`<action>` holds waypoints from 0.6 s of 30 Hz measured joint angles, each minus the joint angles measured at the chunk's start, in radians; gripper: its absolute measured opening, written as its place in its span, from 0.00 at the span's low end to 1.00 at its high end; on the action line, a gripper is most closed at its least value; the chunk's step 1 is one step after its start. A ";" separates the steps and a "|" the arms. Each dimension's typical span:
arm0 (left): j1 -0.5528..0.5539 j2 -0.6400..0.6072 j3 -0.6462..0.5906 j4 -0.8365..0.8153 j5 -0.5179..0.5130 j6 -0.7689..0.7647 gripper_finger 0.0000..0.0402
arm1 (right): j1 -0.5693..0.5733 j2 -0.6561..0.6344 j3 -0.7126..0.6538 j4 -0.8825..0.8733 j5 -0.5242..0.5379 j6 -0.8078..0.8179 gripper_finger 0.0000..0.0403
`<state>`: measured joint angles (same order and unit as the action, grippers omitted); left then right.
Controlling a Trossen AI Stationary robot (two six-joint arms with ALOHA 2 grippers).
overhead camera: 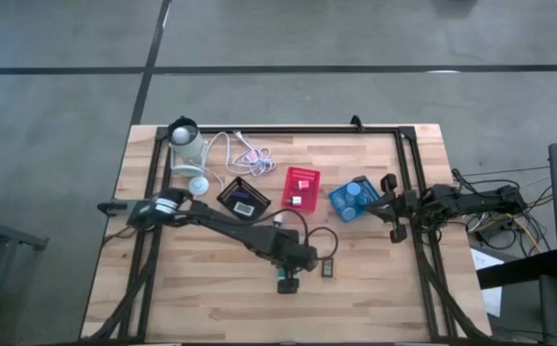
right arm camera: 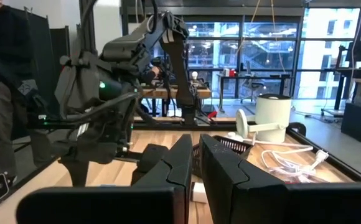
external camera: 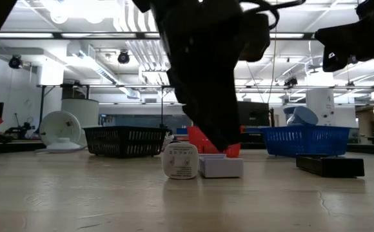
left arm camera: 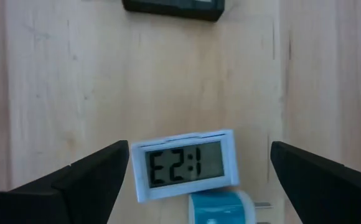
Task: Pick & Place Office items
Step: Put the white digital clock into the black basket
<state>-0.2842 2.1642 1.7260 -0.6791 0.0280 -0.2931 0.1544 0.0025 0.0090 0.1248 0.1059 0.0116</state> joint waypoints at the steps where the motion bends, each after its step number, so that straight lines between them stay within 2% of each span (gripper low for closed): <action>1: -0.001 0.003 0.008 -0.014 0.000 -0.006 0.99 | 0.000 0.001 0.000 -0.002 0.000 0.000 0.07; 7: -0.008 0.015 0.003 -0.046 -0.005 -0.067 0.99 | 0.000 0.000 0.000 -0.017 0.000 -0.001 0.07; 9: -0.010 0.016 0.005 -0.037 -0.039 -0.083 0.99 | 0.000 0.000 0.000 -0.017 0.000 -0.003 0.07; 18: -0.015 0.055 0.005 -0.039 -0.082 -0.081 0.99 | 0.000 0.000 0.000 -0.016 0.001 -0.007 0.07</action>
<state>-0.2993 2.2193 1.7315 -0.7180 -0.0537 -0.3740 0.1547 0.0025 0.0090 0.1085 0.1066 0.0044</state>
